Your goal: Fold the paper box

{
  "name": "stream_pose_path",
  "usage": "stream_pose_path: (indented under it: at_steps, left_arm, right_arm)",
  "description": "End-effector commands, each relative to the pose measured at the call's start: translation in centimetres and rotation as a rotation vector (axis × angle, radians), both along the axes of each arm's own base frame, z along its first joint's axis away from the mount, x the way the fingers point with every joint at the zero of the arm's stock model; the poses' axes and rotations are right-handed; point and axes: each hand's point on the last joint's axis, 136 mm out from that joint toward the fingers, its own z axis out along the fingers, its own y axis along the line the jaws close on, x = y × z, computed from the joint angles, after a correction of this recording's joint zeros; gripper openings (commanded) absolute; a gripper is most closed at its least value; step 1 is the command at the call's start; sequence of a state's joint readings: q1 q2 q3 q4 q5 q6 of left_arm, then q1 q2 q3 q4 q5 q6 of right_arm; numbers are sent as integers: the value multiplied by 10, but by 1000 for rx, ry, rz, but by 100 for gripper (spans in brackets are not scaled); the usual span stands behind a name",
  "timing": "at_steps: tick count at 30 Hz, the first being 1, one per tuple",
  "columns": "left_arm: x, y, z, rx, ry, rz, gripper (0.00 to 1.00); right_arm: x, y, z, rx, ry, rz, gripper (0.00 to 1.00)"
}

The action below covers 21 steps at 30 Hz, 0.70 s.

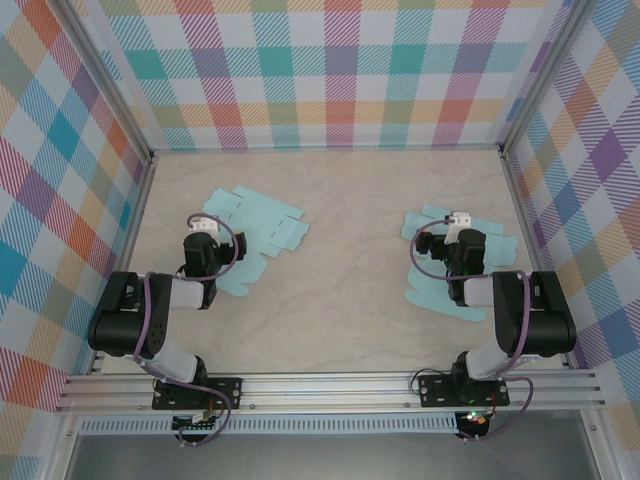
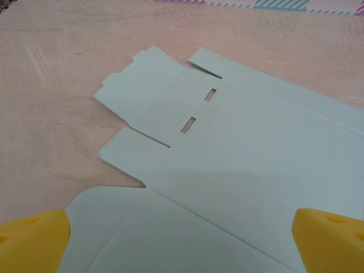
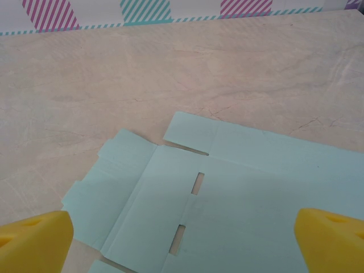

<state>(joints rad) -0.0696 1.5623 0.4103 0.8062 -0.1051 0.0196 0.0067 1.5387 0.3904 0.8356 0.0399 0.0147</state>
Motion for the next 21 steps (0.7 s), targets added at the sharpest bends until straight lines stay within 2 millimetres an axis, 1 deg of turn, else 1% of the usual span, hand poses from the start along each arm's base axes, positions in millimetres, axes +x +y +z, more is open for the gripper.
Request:
stream_pose_path:
  at_steps: [1, 17, 21]
  left_arm:
    - [3, -3, 3, 4, -6, -17, 100]
    - [3, -3, 3, 2, -6, -20, 100]
    - [3, 7, 9, 4, -10, 47, 100]
  right_arm:
    - [4, 3, 8, 15, -23, 11, 100]
    - [4, 3, 8, 15, -23, 11, 100]
    - [4, 2, 9, 15, -25, 10, 100]
